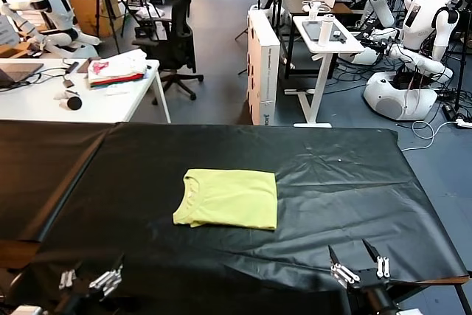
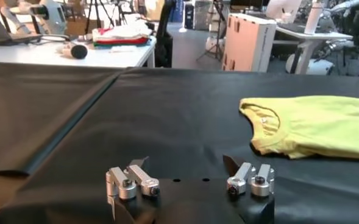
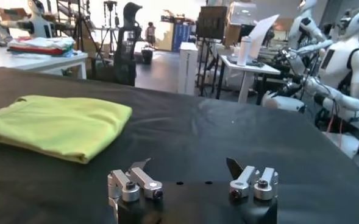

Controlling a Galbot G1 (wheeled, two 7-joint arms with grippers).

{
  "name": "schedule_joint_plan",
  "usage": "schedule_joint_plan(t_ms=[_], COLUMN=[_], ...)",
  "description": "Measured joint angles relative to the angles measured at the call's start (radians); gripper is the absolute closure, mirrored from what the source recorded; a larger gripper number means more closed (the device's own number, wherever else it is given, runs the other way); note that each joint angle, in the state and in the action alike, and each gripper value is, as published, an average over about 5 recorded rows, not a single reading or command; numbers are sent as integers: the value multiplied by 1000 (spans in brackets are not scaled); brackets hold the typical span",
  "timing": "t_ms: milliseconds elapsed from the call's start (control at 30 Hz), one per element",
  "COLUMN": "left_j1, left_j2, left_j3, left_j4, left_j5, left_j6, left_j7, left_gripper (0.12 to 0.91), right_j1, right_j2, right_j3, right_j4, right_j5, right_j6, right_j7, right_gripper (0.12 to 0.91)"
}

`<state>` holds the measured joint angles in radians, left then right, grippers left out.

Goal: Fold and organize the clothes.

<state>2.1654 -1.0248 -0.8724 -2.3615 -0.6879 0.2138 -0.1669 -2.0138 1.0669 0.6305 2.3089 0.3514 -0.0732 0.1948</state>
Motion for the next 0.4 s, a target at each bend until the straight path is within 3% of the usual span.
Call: schedule_joint_plan(t_ms=[400], left_j1=[16], left_j2=[8], left_j3=[-12], left_j4=[-8], left_j5=[-10], left_j6=[20], left_j7=[7], left_gripper=[123], right_j1=[-50], right_j2=[11], right_j3=[-11], right_j4=[39], right_j5=[-7], right_j6=[-15], right_j7=[41], right_gripper=[118])
